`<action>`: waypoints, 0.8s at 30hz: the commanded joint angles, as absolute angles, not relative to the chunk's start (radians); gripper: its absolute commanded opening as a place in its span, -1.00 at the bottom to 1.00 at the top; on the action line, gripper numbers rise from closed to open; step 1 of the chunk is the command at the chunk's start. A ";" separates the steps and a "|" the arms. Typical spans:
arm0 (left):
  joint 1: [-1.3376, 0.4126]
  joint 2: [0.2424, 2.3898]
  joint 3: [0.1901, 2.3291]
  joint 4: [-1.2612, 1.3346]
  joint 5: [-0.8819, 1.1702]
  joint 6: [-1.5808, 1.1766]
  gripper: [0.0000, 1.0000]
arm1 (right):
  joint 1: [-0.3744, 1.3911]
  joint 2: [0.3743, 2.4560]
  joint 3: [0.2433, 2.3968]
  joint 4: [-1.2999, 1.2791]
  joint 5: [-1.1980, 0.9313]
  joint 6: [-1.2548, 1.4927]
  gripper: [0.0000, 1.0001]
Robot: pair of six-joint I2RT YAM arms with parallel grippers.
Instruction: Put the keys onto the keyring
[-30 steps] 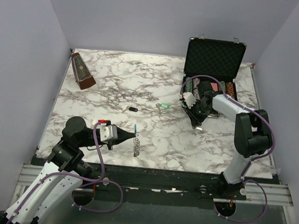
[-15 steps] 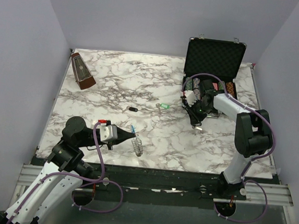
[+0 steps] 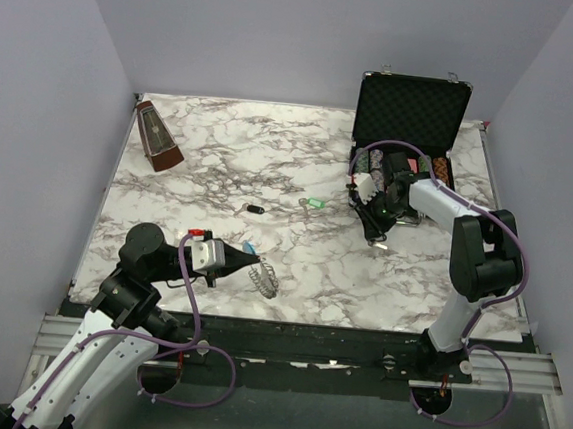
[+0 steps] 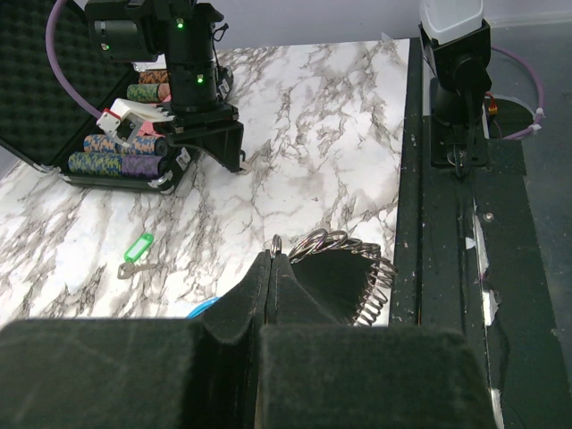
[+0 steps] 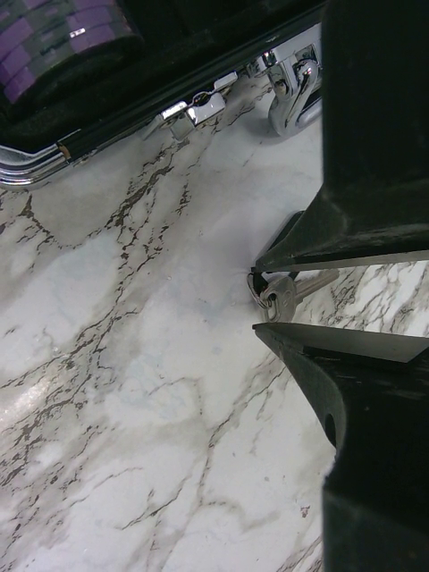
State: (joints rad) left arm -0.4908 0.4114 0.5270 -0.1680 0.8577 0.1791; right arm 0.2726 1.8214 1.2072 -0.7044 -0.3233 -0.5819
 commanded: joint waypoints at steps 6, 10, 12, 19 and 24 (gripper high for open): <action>-0.485 0.405 0.529 -0.150 0.888 0.181 -1.00 | 0.270 1.839 1.216 -0.681 -0.321 -0.571 -0.27; -0.483 0.405 0.529 -0.152 0.887 0.181 -1.00 | 0.275 1.845 1.212 -0.673 -0.299 -0.569 -0.28; -0.485 0.405 0.529 -0.150 0.888 0.181 -1.00 | 0.276 1.848 1.212 -0.673 -0.295 -0.571 -0.28; -0.485 0.402 0.529 -0.150 0.887 0.181 -1.00 | 0.278 1.852 1.209 -0.673 -0.278 -0.575 -0.37; -0.483 0.403 0.529 -0.150 0.887 0.181 -1.00 | 0.278 1.850 1.213 -0.687 -0.288 -0.581 -0.49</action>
State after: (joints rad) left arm -0.4908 0.4114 0.5270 -0.1680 0.8577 0.1791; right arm 0.2737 1.8381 1.2072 -0.6823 -0.3000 -0.5766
